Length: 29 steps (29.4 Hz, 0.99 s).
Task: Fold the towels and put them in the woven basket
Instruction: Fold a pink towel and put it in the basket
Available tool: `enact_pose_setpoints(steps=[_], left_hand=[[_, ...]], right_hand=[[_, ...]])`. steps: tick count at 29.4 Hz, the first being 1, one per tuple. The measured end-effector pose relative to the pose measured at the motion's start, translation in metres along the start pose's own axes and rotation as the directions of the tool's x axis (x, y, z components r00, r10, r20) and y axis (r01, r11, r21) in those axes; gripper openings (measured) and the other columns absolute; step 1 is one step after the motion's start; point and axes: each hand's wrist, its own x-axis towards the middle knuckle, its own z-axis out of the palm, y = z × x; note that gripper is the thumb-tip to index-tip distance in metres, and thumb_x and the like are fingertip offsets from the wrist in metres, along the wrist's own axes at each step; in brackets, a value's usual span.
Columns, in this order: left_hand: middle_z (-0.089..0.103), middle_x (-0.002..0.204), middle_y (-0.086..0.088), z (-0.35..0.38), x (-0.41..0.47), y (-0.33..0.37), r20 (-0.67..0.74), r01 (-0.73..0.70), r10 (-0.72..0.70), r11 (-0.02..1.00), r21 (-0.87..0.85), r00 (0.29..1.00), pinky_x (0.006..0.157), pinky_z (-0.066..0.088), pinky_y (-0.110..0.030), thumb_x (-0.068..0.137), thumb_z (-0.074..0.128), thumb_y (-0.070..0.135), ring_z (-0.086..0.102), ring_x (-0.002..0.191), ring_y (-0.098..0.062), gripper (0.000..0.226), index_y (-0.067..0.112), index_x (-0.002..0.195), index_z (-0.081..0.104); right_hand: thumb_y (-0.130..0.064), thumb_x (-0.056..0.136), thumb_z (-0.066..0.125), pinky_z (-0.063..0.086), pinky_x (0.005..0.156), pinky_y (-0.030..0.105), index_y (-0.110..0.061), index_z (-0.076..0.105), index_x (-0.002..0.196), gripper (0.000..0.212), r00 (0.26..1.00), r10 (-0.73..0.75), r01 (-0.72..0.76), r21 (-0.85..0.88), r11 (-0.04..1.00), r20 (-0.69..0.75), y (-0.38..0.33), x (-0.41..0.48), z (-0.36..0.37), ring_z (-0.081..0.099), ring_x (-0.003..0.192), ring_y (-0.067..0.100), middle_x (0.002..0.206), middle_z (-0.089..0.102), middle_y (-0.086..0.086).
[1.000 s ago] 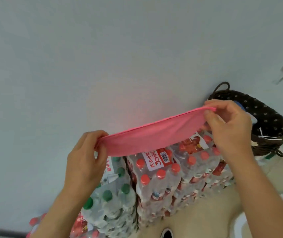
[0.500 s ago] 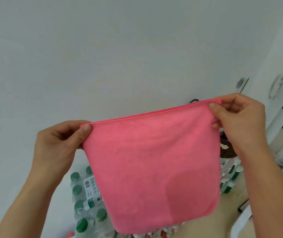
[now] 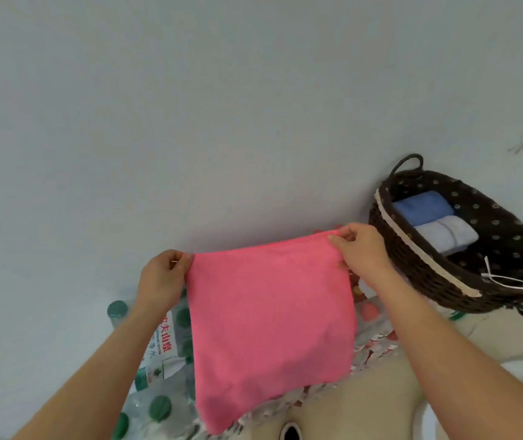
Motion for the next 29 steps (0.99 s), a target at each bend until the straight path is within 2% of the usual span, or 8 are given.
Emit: enact_pose_setpoints(steps=[3,5,7,10,14,19,25,29], left_hand=[[0.065,0.069,0.000,0.017,0.015,-0.008,-0.061,0.059,-0.058,0.998,0.014,0.996,0.064,0.050,-0.033,0.092,0.059,0.032,0.060,0.064,-0.022,0.020,0.017,0.085,0.070],[0.067,0.069,0.000,0.025,0.021,-0.015,-0.100,0.102,-0.099,0.995,0.020,0.990,0.067,0.052,-0.034,0.090,0.062,0.033,0.064,0.067,-0.025,0.021,0.016,0.081,0.071],[0.068,0.068,0.000,0.031,0.021,-0.024,-0.132,0.149,-0.143,0.988,0.036,0.981,0.066,0.051,-0.032,0.088,0.064,0.034,0.065,0.068,-0.025,0.022,0.016,0.079,0.073],[0.070,0.076,-0.001,0.038,0.020,-0.032,-0.175,0.202,-0.187,0.977,0.072,0.967,0.067,0.047,-0.030,0.088,0.064,0.034,0.064,0.072,-0.022,0.023,0.014,0.084,0.074],[0.072,0.085,-0.001,0.042,0.025,-0.032,-0.230,0.219,-0.176,0.959,0.178,0.957,0.070,0.047,-0.030,0.088,0.062,0.036,0.063,0.078,-0.023,0.023,0.016,0.092,0.075],[0.073,0.090,-0.002,0.045,0.029,-0.033,-0.251,0.244,-0.170,0.921,0.304,0.953,0.066,0.044,-0.028,0.088,0.060,0.042,0.065,0.083,-0.028,0.025,0.022,0.093,0.075],[0.069,0.075,0.002,0.041,0.028,-0.037,-0.272,0.268,-0.217,0.949,0.166,0.937,0.065,0.040,-0.024,0.087,0.064,0.036,0.058,0.070,-0.016,0.023,0.017,0.089,0.076],[0.072,0.082,-0.001,0.040,0.032,-0.039,-0.262,0.278,-0.216,0.933,0.228,0.940,0.065,0.042,-0.026,0.087,0.062,0.039,0.063,0.076,-0.023,0.024,0.019,0.091,0.075]], right_hand=[[-0.018,0.085,0.069,0.059,0.060,0.048,-0.016,0.064,0.077,0.010,0.999,0.022,-0.019,-0.052,0.998,0.043,0.006,0.027,0.020,0.066,0.066,0.026,0.077,0.066,0.004],[-0.021,0.085,0.069,0.056,0.069,0.038,-0.014,0.067,0.080,0.009,0.998,-0.005,0.015,-0.167,0.986,0.061,0.011,0.040,0.031,0.066,0.066,0.025,0.078,0.069,0.007],[-0.024,0.084,0.070,0.047,0.070,0.028,-0.010,0.071,0.082,0.015,0.996,-0.045,0.064,-0.273,0.960,0.076,0.014,0.051,0.040,0.065,0.075,0.024,0.083,0.071,0.009],[-0.027,0.081,0.070,0.045,0.071,0.032,-0.009,0.071,0.075,0.018,0.991,-0.072,0.107,-0.352,0.930,0.110,0.019,0.065,0.056,0.064,0.080,0.027,0.079,0.071,0.008],[-0.028,0.081,0.068,0.044,0.063,0.030,-0.012,0.068,0.068,0.021,0.993,-0.044,0.084,-0.382,0.920,0.113,0.024,0.074,0.072,0.063,0.074,0.026,0.072,0.069,0.006],[-0.029,0.085,0.067,0.041,0.063,0.027,-0.010,0.076,0.084,0.021,0.995,-0.031,0.067,-0.395,0.916,0.095,0.022,0.081,0.082,0.066,0.084,0.028,0.087,0.074,0.009],[-0.027,0.086,0.065,0.038,0.065,0.026,-0.010,0.076,0.090,0.021,0.993,-0.022,0.068,-0.405,0.912,0.117,0.022,0.082,0.085,0.066,0.089,0.027,0.093,0.074,0.009],[-0.028,0.087,0.062,0.039,0.064,0.026,-0.011,0.076,0.087,0.021,0.994,-0.045,0.082,-0.434,0.897,0.095,0.021,0.080,0.088,0.065,0.088,0.028,0.091,0.074,0.008]])
